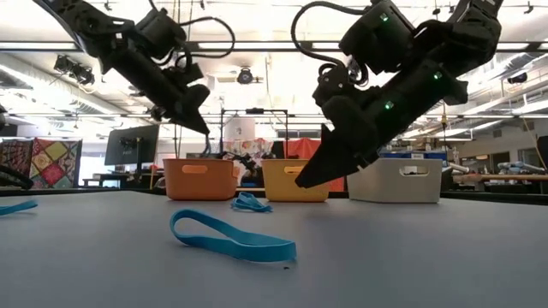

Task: Sort rubber bands into baskets
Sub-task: Put the blue rubber band into the orange bin

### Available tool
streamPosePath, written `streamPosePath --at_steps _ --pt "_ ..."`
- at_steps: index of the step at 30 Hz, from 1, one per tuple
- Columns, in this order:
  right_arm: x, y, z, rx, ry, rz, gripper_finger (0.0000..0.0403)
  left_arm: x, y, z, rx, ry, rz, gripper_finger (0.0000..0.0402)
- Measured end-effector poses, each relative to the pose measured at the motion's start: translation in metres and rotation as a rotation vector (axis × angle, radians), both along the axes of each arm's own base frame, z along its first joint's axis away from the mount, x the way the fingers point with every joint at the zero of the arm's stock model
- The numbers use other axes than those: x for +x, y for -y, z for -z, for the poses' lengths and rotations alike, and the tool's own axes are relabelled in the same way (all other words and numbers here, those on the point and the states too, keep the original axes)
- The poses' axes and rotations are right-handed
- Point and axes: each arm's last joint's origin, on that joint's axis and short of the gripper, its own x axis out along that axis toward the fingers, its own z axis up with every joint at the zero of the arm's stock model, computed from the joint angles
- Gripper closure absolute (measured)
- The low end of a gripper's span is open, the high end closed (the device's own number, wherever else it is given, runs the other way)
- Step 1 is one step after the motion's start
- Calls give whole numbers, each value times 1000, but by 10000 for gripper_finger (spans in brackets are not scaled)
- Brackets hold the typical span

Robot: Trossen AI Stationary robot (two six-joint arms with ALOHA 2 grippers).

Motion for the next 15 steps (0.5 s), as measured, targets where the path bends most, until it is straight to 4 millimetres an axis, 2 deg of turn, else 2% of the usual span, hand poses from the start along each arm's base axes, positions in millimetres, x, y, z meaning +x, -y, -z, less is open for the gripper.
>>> streamPosePath --at_steps 3,10,15 --pt "0 0 0 4 0 -6 221 -3 -4 2 -21 -7 -27 351" --pt "1 0 -1 11 15 -2 223 -10 -9 6 -53 -40 -72 243" --pt "2 -1 -3 21 39 2 228 -11 -10 5 -49 -50 -68 210"
